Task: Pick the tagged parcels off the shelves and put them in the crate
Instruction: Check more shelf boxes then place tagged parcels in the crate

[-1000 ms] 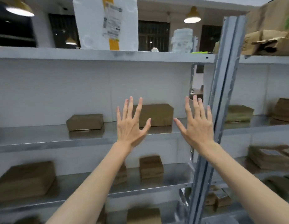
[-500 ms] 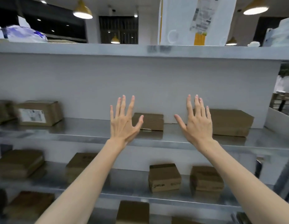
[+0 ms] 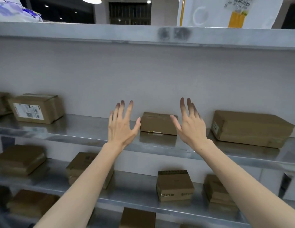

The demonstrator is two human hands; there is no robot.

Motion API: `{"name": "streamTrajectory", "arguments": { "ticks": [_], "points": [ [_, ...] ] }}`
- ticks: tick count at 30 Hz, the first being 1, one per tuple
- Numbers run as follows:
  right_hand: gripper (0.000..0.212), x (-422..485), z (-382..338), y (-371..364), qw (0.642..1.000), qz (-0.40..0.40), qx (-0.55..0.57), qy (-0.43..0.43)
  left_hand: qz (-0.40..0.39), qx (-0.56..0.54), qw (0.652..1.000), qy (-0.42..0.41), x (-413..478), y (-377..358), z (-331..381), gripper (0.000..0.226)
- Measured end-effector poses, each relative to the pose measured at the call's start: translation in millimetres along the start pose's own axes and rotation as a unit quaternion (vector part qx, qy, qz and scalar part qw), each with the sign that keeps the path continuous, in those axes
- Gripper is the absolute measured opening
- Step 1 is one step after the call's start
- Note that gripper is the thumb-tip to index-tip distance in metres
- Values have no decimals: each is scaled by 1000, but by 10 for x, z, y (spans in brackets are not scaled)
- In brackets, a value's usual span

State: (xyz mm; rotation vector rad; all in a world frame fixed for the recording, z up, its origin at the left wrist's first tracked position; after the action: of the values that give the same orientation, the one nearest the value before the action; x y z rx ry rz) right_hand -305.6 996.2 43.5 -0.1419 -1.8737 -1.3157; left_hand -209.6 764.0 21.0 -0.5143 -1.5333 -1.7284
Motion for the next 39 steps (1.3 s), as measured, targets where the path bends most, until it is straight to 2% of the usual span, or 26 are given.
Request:
{"name": "streamTrajectory", "arguments": {
  "ticks": [4,8,10,14,17,19,21,23,25,30,36,39],
  "points": [
    [73,119,201,-235,996,-63,65,-24,-21,-30,999,9,93,-206,120,63],
    [68,189,353,-444,982,-120,133,-65,-65,-143,983,96,195,-381,221,49],
    [64,208,441,-547,968,-138,179,-104,-77,-204,964,152,220,-497,236,45],
    [60,227,604,-825,910,-188,298,-218,-105,-288,910,278,279,-751,140,42],
    [43,270,675,-988,877,-190,344,-276,-136,-311,875,345,344,-897,44,43],
    [41,276,671,-1005,851,-180,384,-309,-165,-323,861,356,362,-967,20,45],
    [37,256,656,-1056,799,-178,449,-357,-181,-345,846,365,390,-1063,-8,45],
    [26,223,625,-1090,762,-182,488,-385,-190,-359,839,361,401,-1107,8,33],
    [21,228,614,-1107,752,-181,501,-389,-204,-361,838,355,430,-1160,-2,28],
    [20,261,612,-1030,736,-177,524,-390,-220,-408,810,360,540,-1158,-71,15],
    [31,280,579,-896,729,-106,565,-372,-186,-465,790,354,616,-1075,-106,26],
    [25,293,561,-869,729,-73,573,-368,-164,-474,794,343,636,-1051,-116,25]
  ]
}}
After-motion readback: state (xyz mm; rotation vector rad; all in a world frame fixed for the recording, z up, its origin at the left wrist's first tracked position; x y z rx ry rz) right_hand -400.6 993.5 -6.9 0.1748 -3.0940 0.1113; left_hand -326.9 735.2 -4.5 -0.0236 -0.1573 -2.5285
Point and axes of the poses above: each hand's wrist, its own x-axis towards the middle knuckle, its own y-axis out of the back of the hand, z = x × y, the point moved 6 cm from there along x, towards the middle knuckle, and after that the axes turned 5 degrees about x, right-handed, at the moved point
